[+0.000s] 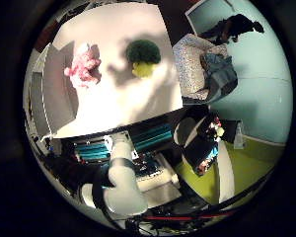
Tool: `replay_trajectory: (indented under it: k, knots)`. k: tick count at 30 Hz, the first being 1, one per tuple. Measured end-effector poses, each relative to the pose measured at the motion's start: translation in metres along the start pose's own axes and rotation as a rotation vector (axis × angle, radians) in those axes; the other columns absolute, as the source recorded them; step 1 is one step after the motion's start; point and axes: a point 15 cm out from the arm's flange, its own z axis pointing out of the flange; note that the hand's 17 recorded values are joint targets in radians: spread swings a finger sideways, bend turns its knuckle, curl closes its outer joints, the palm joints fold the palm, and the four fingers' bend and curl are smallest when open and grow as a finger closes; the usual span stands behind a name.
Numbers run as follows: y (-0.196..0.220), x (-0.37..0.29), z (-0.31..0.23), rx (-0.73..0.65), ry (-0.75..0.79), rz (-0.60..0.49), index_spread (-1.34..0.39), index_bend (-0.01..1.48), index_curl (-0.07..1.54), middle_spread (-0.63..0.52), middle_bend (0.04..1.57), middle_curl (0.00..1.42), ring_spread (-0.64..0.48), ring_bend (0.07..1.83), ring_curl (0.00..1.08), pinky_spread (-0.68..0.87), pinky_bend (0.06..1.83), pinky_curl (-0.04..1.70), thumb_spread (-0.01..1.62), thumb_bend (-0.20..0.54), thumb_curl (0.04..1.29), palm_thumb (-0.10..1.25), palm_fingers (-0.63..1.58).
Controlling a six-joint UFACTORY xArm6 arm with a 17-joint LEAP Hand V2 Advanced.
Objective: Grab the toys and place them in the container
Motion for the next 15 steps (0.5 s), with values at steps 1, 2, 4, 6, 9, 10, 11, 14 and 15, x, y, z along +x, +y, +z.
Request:
replay_trajectory:
  k: [1, 2, 4, 6, 9, 10, 11, 14, 15]
  knots:
    - [-0.003, 0.000, 0.007, 0.004, 0.000, 0.003, -0.17, 0.14, 0.24, 0.12, 0.33, 0.33, 0.25, 0.61, 0.20, 0.51, 0.65, 0.25, 1.17, -0.019, 0.30, 0.52, 0.20]
    - [-0.008, -0.001, 0.012, 0.011, 0.001, 0.003, -0.16, 0.14, 0.24, 0.13, 0.33, 0.33, 0.25, 0.61, 0.20, 0.51, 0.65, 0.25, 1.17, -0.019, 0.30, 0.52, 0.19]
    - [-0.017, -0.003, 0.020, 0.020, 0.001, 0.007, -0.16, 0.14, 0.24, 0.14, 0.34, 0.33, 0.25, 0.62, 0.20, 0.51, 0.66, 0.25, 1.17, -0.023, 0.30, 0.51, 0.18]
    - [-0.025, -0.004, 0.030, 0.014, 0.002, 0.015, -0.15, 0.15, 0.24, 0.15, 0.34, 0.33, 0.25, 0.62, 0.20, 0.51, 0.67, 0.25, 1.16, -0.021, 0.30, 0.51, 0.18]
    - [-0.032, -0.002, 0.044, -0.008, 0.003, 0.029, -0.15, 0.14, 0.24, 0.16, 0.35, 0.33, 0.26, 0.62, 0.20, 0.51, 0.68, 0.25, 1.16, -0.021, 0.30, 0.50, 0.17]
    - [-0.034, -0.002, 0.047, -0.010, 0.004, 0.032, -0.14, 0.15, 0.25, 0.17, 0.35, 0.33, 0.26, 0.62, 0.20, 0.51, 0.69, 0.25, 1.15, -0.025, 0.30, 0.48, 0.16]
    - [-0.037, -0.003, 0.051, -0.014, 0.004, 0.033, -0.14, 0.14, 0.25, 0.18, 0.35, 0.33, 0.26, 0.62, 0.20, 0.51, 0.69, 0.25, 1.15, -0.022, 0.30, 0.48, 0.16]
    - [-0.047, -0.009, 0.067, -0.026, 0.006, 0.025, -0.13, 0.15, 0.25, 0.19, 0.34, 0.33, 0.27, 0.62, 0.20, 0.51, 0.71, 0.25, 1.14, -0.026, 0.30, 0.45, 0.14]
    - [-0.048, -0.011, 0.071, -0.031, 0.008, 0.020, -0.13, 0.15, 0.25, 0.20, 0.33, 0.33, 0.28, 0.62, 0.20, 0.52, 0.72, 0.26, 1.14, -0.027, 0.29, 0.44, 0.13]
